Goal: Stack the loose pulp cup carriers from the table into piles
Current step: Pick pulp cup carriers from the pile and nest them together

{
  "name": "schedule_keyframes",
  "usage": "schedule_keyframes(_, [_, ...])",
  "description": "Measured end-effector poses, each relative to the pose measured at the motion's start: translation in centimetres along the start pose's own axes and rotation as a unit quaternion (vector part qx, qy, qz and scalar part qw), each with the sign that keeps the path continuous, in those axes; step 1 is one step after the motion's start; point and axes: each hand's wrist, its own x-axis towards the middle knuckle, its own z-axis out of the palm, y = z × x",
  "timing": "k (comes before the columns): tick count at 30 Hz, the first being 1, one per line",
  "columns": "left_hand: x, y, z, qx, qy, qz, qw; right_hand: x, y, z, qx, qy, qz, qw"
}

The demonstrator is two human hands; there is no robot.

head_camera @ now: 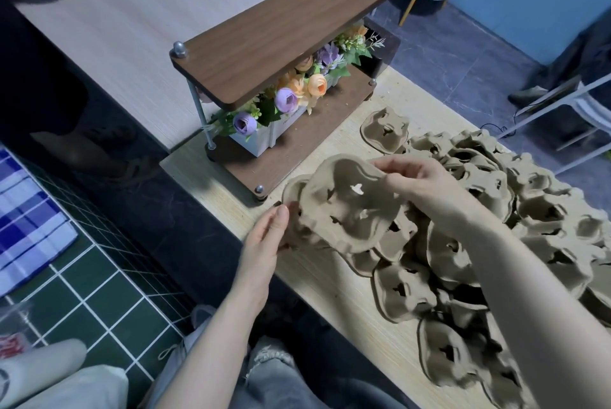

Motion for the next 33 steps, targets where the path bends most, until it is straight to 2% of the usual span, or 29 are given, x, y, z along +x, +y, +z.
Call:
schedule_keyframes(4, [0.1, -0.1, 0.1, 0.022, -0.005, 0.022, 1.000, 2.3, -0.3, 0.7, -0.094, -0.079, 0.022, 0.992])
schedule_keyframes(6, [0.3, -0.4, -0.1, 0.041, 0.000, 0.031, 0.999, 3.0, 0.4, 1.5, -0.073, -0.074, 0.009, 0.995])
schedule_keyframes(12, [0.7, -1.0, -0.6, -0.002, 0.068, 0.027, 0.997, 2.2, 2.9, 2.1, 0.012, 0.075, -0.023, 0.997])
schedule_keyframes(16, [0.4, -1.5, -0.1, -0.026, 0.095, 0.023, 0.995, 0.6, 5.5, 1.1, 0.035, 0.212, -0.002, 0.977])
schedule_keyframes(20, [0.4, -1.9, 0.4, -0.014, 0.096, 0.035, 0.995, -0.8, 8.9, 0.5, -0.067, 0.265, 0.030, 0.961])
schedule_keyframes(24, [0.9, -2.1, 0.1, 0.004, 0.132, 0.046, 0.990, -2.6, 10.9, 2.7, -0.211, 0.243, 0.029, 0.946])
schedule_keyframes(27, [1.0, -2.3, 0.1, 0.009, 0.140, 0.053, 0.989, -3.5, 12.2, 4.6, -0.324, 0.226, -0.004, 0.919])
schedule_keyframes(33, [0.7, -1.3, -0.4, 0.051, 0.070, 0.061, 0.994, -2.8, 12.7, 4.5, -0.391, 0.237, -0.035, 0.889])
